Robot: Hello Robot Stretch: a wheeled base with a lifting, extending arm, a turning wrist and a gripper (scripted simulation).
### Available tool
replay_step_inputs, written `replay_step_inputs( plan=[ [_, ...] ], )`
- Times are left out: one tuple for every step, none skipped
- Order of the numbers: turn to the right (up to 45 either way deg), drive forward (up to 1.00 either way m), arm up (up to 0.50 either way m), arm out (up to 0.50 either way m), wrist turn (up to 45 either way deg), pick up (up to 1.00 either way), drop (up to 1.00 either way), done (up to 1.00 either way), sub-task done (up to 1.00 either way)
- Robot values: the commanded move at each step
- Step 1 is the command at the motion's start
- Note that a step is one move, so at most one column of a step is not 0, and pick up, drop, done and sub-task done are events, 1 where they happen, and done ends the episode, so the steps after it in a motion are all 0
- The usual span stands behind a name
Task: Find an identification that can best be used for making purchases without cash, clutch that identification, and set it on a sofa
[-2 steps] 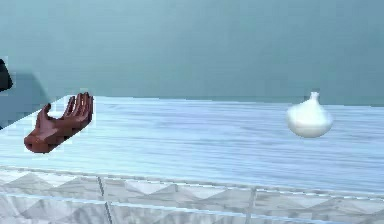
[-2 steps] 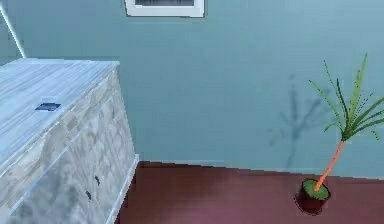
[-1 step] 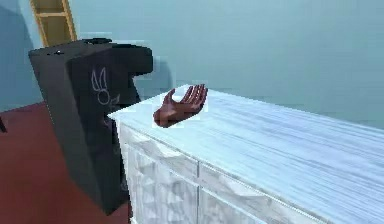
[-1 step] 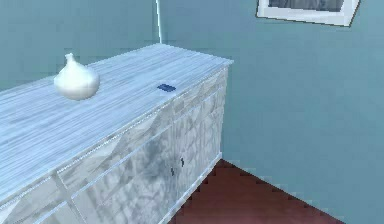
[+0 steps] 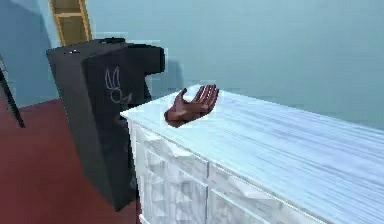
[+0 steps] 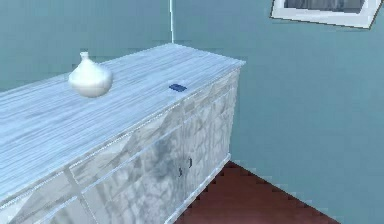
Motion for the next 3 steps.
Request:
replay_step_inputs(
  plan=[
    [45.0,0.00,0.00,0.00,0.0,0.00,0.00,0.00,0.00],
    [45.0,0.00,0.00,0.00,0.0,0.00,0.00,0.00,0.00],
    [24.0,0.00,0.00,0.00,0.0,0.00,0.00,0.00,0.00]
  ],
)
